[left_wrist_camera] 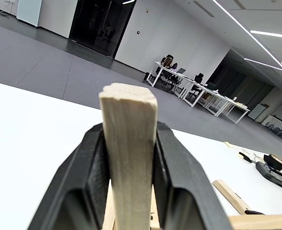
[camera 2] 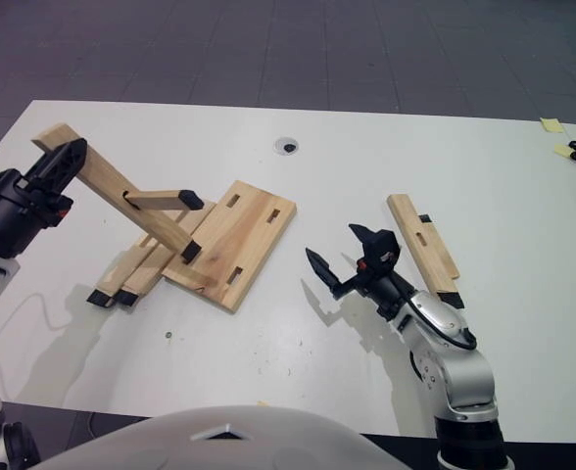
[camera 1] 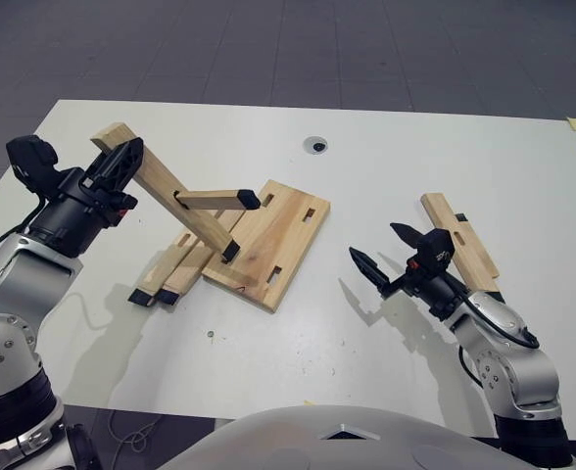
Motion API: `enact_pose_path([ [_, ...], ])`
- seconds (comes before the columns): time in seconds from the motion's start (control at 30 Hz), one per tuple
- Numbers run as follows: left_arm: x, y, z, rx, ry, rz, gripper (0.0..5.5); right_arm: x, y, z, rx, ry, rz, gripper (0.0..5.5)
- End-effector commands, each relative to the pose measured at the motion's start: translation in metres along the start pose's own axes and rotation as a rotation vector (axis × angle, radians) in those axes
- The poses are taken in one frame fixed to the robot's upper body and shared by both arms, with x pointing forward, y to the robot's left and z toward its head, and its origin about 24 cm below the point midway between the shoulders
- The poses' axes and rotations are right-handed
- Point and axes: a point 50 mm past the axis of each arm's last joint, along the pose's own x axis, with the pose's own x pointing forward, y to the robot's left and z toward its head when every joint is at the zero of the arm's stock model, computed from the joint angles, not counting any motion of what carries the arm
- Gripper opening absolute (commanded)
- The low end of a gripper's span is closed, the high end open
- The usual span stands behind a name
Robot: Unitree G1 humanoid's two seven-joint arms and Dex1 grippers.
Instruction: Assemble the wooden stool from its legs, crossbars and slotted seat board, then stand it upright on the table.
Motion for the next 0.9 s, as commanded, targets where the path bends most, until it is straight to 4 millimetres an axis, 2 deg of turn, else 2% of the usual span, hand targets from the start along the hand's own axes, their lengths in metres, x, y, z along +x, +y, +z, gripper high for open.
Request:
enact_pose_path([
  [0.03, -0.003, 0.002, -0.002, 0.029, 0.017, 0.025, 1.04, -0.001, -0.002, -0.001, -0.016, 0.014, -0.002, 5.40],
  [0.43, 0.000, 0.001, -0.007, 0.028, -0.007, 0.041, 1.04, 0.000, 0.000, -0.001, -0.021, 0.018, 0.011, 5.40],
  [0.63, -0.001, -0.001, -0.020, 0.045, 0.028, 0.034, 1.04, 0.001, 0.000, -0.001, -0.025, 0.013, 0.012, 5.40],
  [0.8, 0.001, -0.014, -0.046, 0.062, 0.042, -0.024, 1.04, 0.002, 0.002, -0.001, -0.023, 0.011, 0.019, 5.40],
  [0.9, 0.006, -0.018, -0.045, 0.087, 0.001, -0.044, 1.04, 0.004, 0.003, -0.001, -0.021, 0.010, 0.027, 5.40],
])
